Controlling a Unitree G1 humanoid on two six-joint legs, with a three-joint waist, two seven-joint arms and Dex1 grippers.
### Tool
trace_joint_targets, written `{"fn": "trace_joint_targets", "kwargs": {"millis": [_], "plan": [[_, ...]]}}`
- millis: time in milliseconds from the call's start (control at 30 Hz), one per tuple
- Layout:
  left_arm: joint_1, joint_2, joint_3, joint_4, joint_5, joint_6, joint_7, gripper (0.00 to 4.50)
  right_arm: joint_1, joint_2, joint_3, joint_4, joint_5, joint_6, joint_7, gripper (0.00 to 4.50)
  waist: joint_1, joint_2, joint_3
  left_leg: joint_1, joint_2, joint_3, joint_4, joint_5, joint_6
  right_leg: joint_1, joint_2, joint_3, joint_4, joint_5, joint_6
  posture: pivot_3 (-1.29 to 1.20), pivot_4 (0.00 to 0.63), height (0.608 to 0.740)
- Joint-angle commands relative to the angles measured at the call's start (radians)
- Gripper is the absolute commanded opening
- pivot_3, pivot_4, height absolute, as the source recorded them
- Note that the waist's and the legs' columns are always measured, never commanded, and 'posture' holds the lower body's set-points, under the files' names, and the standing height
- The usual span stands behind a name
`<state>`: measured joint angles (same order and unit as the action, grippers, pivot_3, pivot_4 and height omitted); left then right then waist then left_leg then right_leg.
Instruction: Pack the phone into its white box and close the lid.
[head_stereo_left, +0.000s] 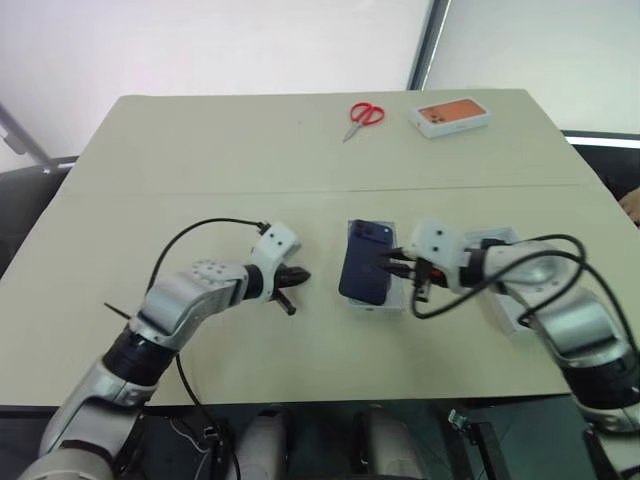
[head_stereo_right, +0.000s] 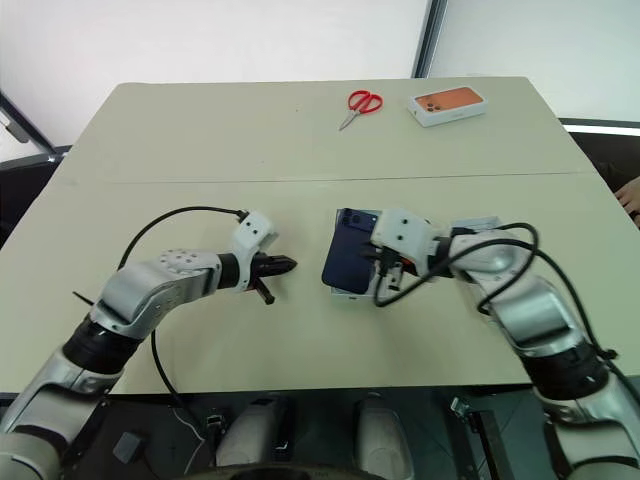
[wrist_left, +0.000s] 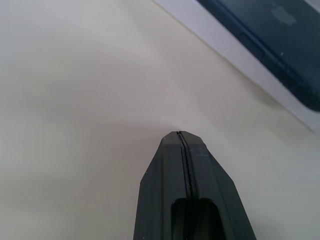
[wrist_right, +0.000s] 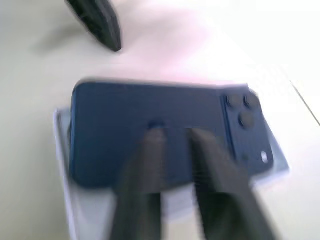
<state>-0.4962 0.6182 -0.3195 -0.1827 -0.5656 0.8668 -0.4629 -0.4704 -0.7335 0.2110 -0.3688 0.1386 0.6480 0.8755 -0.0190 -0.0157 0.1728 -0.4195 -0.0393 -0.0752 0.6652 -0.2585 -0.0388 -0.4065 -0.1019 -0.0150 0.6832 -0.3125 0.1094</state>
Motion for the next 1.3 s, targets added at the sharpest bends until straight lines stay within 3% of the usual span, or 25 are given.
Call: {"fn": "trace_joint_targets", "kwargs": {"millis": [33, 167, 467, 1100, 1300], "plan": [[0.042, 0.041, 0.081, -0.022, 0.036, -0.029, -0.037, 0.00, -0.091, 0.079, 0.055, -0.027, -0.029, 0.125, -0.081, 0.06, 0.002, 0.000, 0.000, 0.000, 0.000, 0.000, 0.000, 0.000, -0.001, 0.000, 0.000, 0.000, 0.000, 0.000, 0.000, 0.00, 0.150, 0.697], [0.087, 0.067, 0.135, -0.054, 0.043, -0.054, -0.088, 0.00, -0.176, 0.148, 0.201, -0.029, -0.134, 0.235, -0.164, 0.06, 0.009, 0.000, 0.000, -0.001, -0.001, 0.000, 0.000, 0.000, -0.001, -0.001, -0.001, 0.000, 0.000, 0.000, 0.000, 0.00, 0.150, 0.697], [0.146, 0.083, 0.176, -0.139, 0.047, -0.085, -0.194, 0.00, -0.236, 0.148, 0.295, -0.031, -0.173, 0.336, -0.167, 0.06, 0.002, 0.000, 0.000, -0.003, -0.001, -0.001, 0.000, 0.000, 0.000, -0.002, -0.001, 0.000, 0.000, 0.000, 0.000, 0.00, 0.150, 0.697], [0.231, 0.124, 0.205, -0.206, 0.067, -0.197, -0.372, 0.00, -0.262, 0.170, 0.356, -0.048, -0.200, 0.423, -0.184, 0.06, 0.003, 0.000, 0.000, -0.003, -0.001, -0.001, 0.000, -0.001, 0.002, -0.003, 0.000, 0.000, 0.001, 0.000, 0.000, 0.00, 0.150, 0.697], [0.275, 0.138, 0.224, -0.212, 0.074, -0.234, -0.407, 0.00, -0.274, 0.088, 0.389, -0.069, -0.233, 0.431, -0.164, 0.06, 0.007, 0.000, 0.000, -0.003, -0.001, -0.001, 0.000, -0.001, 0.002, -0.002, -0.001, 0.000, 0.001, 0.000, 0.000, 0.00, 0.150, 0.697]]}}
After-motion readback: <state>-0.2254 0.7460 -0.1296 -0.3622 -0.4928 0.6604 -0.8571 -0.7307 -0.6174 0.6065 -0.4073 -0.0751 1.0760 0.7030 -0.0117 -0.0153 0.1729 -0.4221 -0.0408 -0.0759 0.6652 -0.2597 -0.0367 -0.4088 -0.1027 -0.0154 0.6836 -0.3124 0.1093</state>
